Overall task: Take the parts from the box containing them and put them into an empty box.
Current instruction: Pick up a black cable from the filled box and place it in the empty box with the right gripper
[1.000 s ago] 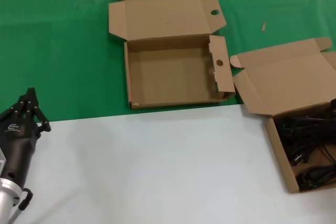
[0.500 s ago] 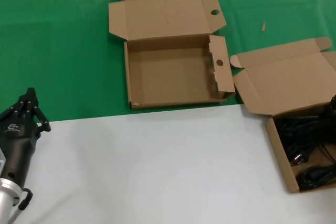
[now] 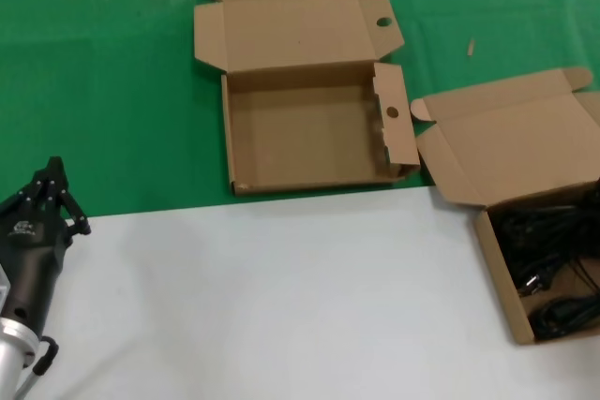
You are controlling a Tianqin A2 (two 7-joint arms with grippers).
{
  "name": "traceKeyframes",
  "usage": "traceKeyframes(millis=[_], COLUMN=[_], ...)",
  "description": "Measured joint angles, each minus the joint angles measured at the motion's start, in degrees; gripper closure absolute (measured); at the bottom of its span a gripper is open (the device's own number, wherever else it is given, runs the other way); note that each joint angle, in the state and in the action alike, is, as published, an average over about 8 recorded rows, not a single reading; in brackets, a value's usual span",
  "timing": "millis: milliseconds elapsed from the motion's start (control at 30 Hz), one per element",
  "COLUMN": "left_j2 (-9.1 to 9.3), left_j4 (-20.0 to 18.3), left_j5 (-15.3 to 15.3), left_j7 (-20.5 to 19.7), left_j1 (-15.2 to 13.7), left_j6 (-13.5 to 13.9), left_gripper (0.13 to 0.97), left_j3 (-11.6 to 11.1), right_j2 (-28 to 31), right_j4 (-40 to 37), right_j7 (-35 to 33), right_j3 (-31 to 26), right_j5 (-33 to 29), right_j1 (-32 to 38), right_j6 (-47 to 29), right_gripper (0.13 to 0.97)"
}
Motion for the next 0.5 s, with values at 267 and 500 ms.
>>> traceKeyframes(millis=[267, 500], left_j2=[0.0, 0.0], left_j4=[0.0, 0.0], left_j5=[0.0, 0.0], left_j7=[0.0, 0.0], left_j1=[0.0, 0.0], left_j6=[0.0, 0.0], left_gripper=[0.957, 0.957], left_j3=[0.0, 0.0], right_j2=[1.63, -3.0], right_j4=[9.27, 16.74], right_j7=[10.65, 21.49], right_j3=[1.72, 2.52], right_j5=[0.78, 0.57], right_j1=[3.0, 7.61], right_j6=[-6.27, -7.43], right_gripper=[0.9, 0.9])
